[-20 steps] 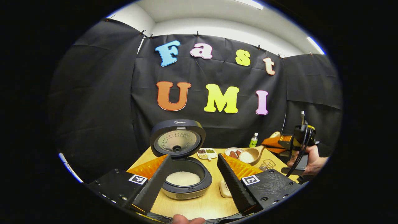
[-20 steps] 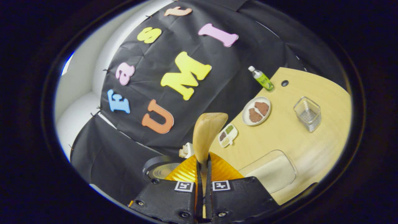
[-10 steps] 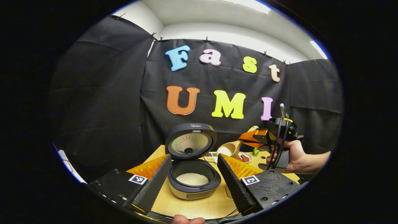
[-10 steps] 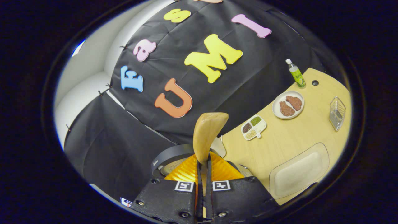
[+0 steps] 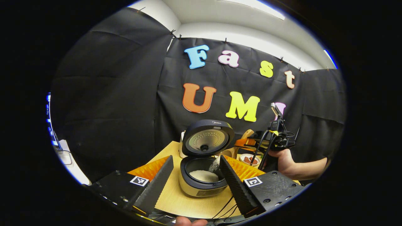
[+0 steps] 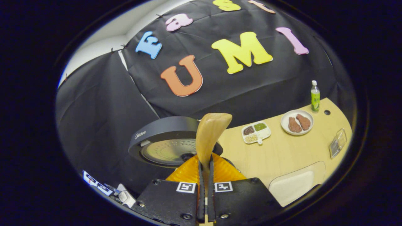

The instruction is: Close the left gripper, press the button to open the rice cooker; take a wooden spoon from the chopstick holder with the right hand, scoop a spoonful of rice and pour it into the rice cooker, then put the wooden spoon back into the chopstick holder.

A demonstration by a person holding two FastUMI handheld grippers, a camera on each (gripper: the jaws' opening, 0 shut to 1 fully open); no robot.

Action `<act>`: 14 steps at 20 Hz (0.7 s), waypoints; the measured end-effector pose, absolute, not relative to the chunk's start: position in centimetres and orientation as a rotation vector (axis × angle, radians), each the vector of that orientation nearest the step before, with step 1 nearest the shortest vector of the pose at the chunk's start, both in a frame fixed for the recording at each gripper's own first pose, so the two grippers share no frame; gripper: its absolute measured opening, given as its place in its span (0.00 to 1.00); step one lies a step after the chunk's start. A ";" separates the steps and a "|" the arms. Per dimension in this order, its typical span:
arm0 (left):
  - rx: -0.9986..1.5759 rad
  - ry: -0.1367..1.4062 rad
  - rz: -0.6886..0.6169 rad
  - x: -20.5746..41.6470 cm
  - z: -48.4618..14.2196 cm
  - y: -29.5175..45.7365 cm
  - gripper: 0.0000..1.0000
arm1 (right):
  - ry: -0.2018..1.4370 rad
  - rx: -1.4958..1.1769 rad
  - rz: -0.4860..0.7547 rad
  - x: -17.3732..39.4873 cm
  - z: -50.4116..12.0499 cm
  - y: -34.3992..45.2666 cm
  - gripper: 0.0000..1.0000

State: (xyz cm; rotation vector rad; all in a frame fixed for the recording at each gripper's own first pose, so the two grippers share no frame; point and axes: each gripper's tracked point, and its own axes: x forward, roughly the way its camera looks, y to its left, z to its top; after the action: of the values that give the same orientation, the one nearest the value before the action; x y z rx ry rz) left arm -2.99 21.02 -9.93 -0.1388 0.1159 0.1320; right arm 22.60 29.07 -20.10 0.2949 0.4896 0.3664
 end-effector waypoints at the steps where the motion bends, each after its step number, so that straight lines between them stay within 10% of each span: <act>1: -0.138 0.118 0.137 -3.2 -10.2 21.3 0.95 | 0.480 0.263 0.367 22.6 -20.2 29.2 0.08; 14: -0.145 0.133 0.156 -3.5 -10.3 22.5 0.95 | 0.280 -0.183 0.450 20.7 -18.6 32.0 0.09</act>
State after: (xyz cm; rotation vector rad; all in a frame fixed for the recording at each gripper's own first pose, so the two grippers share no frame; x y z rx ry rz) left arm -3.54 22.55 -10.32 -0.1449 0.1332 0.1558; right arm 20.72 32.04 -18.61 -0.1831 0.2803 0.4504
